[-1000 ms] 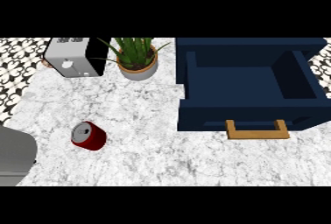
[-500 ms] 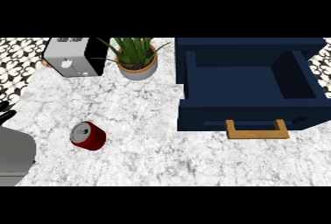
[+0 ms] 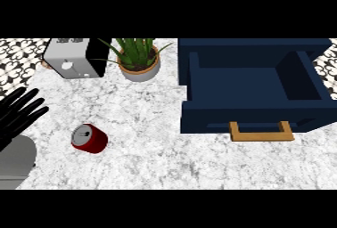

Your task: Pick up the can, place it into the drawer and close the drawer

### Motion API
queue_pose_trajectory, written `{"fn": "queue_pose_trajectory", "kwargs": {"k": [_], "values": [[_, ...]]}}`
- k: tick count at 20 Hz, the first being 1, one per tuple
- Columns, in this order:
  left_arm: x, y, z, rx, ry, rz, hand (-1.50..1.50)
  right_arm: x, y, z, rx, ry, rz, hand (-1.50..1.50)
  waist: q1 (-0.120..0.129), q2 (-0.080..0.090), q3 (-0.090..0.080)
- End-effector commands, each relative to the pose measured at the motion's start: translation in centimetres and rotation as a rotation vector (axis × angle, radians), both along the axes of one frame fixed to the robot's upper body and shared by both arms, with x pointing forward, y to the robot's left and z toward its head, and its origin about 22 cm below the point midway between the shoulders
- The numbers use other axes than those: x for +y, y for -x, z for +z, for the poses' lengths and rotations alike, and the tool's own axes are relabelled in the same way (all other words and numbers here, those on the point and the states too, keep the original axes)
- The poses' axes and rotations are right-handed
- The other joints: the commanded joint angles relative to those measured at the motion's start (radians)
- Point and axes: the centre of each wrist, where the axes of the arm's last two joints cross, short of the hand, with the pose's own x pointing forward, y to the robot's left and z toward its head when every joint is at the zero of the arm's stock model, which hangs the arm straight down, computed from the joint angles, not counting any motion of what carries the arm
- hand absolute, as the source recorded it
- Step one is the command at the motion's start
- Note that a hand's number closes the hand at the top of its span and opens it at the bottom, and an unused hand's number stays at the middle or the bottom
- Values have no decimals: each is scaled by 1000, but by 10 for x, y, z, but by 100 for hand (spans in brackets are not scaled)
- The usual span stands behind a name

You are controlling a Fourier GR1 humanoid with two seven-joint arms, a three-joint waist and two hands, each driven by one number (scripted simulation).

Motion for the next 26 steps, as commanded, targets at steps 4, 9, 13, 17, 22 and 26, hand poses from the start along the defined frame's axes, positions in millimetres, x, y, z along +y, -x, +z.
{"fn": "queue_pose_trajectory", "kwargs": {"k": [4,9,13,17,22,26], "values": [[-33,-6,-36,12,-44,10,-150,-2,18,9,15,4,11,-150,0,0,-1],[-21,-20,-70,16,-82,23,-150,-3,5,0,10,-15,4,-150,1,2,-1],[-11,-16,-73,32,-76,46,-150,-4,17,-4,1,4,-2,-150,2,1,-1],[-20,-22,-96,42,-84,102,-150,-14,21,-8,6,7,15,-150,0,1,-1],[-4,-37,-115,18,-103,149,-150,-21,10,0,15,10,15,-150,0,2,-1],[4,-44,-150,59,-104,144,-150,-20,7,-2,-1,13,7,-150,-6,4,-2]]}}
